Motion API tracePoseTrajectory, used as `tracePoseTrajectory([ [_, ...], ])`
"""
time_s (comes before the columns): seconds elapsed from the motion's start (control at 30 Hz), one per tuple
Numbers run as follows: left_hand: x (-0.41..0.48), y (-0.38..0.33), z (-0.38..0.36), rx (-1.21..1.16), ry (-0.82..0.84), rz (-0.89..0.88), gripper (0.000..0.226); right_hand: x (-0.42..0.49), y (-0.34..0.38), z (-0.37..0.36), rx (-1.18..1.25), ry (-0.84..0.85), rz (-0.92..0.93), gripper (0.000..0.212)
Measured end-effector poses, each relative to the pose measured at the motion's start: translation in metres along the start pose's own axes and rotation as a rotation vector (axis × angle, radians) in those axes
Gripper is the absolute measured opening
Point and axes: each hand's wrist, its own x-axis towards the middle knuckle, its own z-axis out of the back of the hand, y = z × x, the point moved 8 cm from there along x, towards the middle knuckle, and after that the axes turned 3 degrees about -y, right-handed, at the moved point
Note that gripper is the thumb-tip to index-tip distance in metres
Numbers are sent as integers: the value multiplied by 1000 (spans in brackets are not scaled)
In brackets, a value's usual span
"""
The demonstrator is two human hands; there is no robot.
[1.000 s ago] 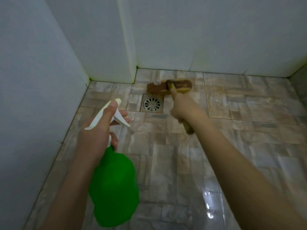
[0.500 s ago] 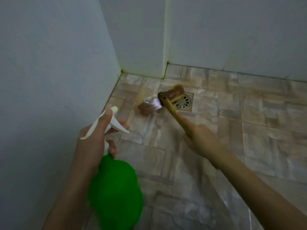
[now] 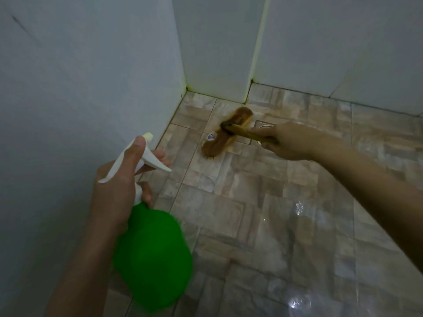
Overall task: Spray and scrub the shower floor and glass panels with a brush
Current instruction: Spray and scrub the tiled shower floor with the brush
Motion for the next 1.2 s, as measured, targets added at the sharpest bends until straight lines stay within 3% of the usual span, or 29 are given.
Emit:
tracePoseTrajectory([
  [0.13,-2,1,-11,54,23,-4,26,57,40,0,18,-115,13,51],
  [0.23,1,8,-18,97,-2,0,26,82,47,-8,180,-148,56,53],
  [0.43,7,15,-28,216,30,80,45,-14,-35,-31,90,-129,-8,57],
  [0.6,7,14,-34,254,17,67,61,-9,-23,-16,32,-148,-9,51],
  [0.8,-3,9,-42,217,6,36,41,68,66,-2,124,-132,57,50],
  [0.93,-5,-4,-38,202,4,-16,29,21,26,-2,108,-104,29,47],
  [1.07,-5,-11,-30,219,6,-18,36,-74,-29,-16,111,68,-190,46],
  [1.2,-5,-8,-36,225,1,11,39,-3,-1,-13,103,-109,-167,47],
])
